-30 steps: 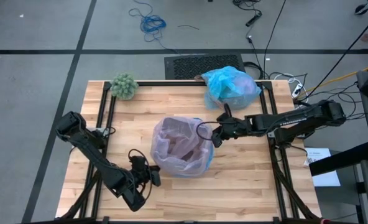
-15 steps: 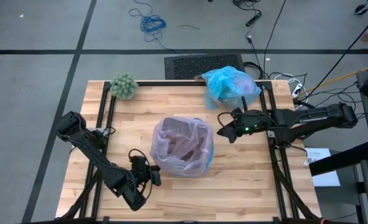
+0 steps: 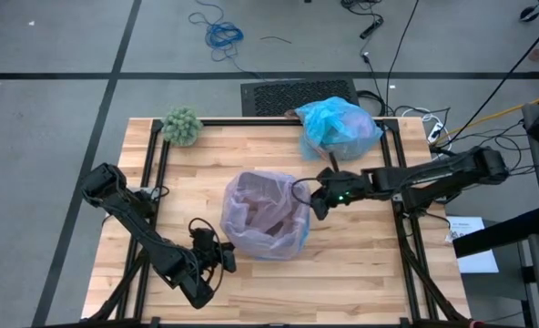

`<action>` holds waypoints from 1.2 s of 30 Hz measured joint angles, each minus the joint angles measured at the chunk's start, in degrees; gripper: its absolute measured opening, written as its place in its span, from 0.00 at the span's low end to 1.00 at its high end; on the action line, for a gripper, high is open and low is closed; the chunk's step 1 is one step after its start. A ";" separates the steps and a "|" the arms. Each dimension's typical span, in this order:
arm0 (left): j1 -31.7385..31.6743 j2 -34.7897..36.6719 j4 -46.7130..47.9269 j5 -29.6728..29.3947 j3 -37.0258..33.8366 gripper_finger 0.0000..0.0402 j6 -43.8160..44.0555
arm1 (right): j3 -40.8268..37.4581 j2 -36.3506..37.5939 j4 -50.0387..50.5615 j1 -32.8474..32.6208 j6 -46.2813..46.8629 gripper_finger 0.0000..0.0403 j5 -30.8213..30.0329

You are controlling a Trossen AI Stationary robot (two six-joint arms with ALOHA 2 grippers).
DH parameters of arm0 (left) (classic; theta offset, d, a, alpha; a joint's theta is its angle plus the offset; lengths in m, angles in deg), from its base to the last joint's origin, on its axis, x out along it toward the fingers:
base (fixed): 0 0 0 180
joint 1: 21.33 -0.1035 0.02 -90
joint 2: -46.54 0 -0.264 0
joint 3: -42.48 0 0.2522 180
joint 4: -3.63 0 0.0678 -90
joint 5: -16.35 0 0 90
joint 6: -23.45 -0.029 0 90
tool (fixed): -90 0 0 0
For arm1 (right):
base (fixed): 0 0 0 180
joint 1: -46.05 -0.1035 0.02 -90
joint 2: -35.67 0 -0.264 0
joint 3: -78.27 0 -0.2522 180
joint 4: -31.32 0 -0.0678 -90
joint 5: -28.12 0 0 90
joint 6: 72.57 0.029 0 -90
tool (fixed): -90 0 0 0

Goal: Place trash/remove bag and relplace
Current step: Insert the pink trash bag into the trash bin

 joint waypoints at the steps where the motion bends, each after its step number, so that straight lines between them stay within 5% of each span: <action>1: 0.00 0.00 0.00 0.00 0.00 0.00 -0.01 | 0.00 -0.86 0.39 0.00 -0.03 0.18 -0.03; 3: 0.00 0.00 0.00 0.00 0.00 0.00 -0.02 | 0.00 -2.66 0.56 0.00 -0.93 0.05 -0.46; 7: -0.02 0.00 0.04 0.02 0.00 0.00 -0.54 | 0.01 -6.11 0.40 0.00 -0.85 0.01 -1.29; 16: -0.17 -0.67 1.55 0.21 0.00 0.00 -1.65 | -0.01 -9.93 -1.58 -0.26 0.11 0.00 -1.38; 36: -0.48 -11.53 -4.49 3.32 -0.02 0.00 3.02 | -0.03 -4.98 4.94 -0.39 0.44 0.00 0.19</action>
